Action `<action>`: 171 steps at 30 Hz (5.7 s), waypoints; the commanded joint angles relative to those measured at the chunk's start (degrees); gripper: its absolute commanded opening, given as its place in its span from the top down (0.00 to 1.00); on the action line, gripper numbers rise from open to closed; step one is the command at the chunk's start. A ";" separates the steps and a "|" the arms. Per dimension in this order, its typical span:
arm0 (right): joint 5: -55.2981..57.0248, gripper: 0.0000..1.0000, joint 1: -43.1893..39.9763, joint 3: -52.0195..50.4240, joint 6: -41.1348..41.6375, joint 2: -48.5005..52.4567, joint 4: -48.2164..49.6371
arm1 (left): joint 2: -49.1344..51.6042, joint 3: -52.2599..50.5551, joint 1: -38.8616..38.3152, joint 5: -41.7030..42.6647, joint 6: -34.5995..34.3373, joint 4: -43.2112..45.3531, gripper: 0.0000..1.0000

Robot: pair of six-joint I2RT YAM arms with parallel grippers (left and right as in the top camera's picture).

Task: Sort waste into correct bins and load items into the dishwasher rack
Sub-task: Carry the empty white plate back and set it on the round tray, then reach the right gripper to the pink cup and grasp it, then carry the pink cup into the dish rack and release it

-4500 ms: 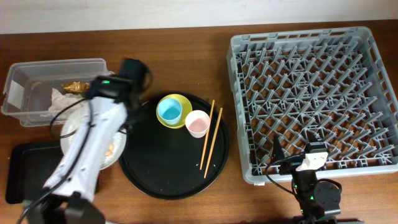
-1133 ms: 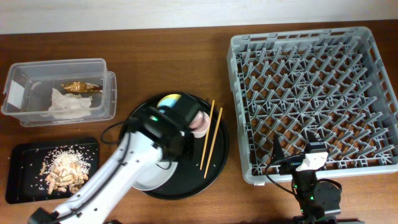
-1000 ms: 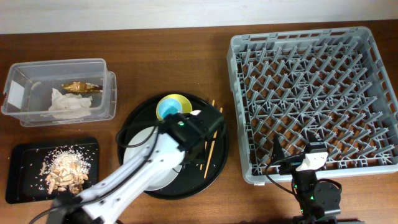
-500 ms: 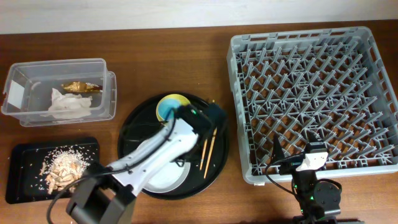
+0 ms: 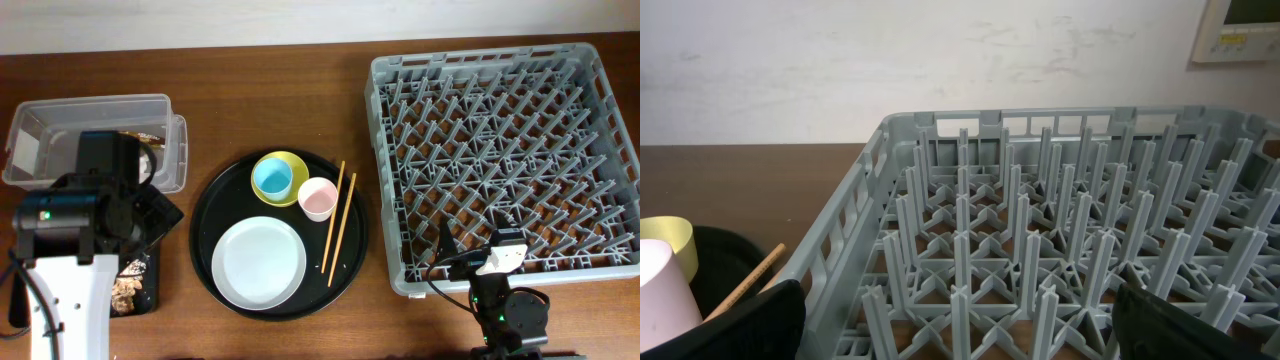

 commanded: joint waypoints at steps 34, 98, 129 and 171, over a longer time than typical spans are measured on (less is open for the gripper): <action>-8.83 0.02 25.77 95.34 10.01 76.74 -61.48 | -0.68 0.44 0.42 1.97 0.09 0.37 0.01; 5.38 0.96 29.64 134.53 13.94 117.52 -83.19 | -0.68 0.44 0.42 1.97 0.09 0.37 0.01; -63.47 0.96 -24.33 93.96 8.70 118.05 -51.84 | -0.68 0.44 0.42 1.97 0.09 0.37 0.01; -49.29 0.81 -35.50 92.32 2.89 105.77 -63.14 | -0.68 0.44 0.42 1.97 0.09 0.37 0.01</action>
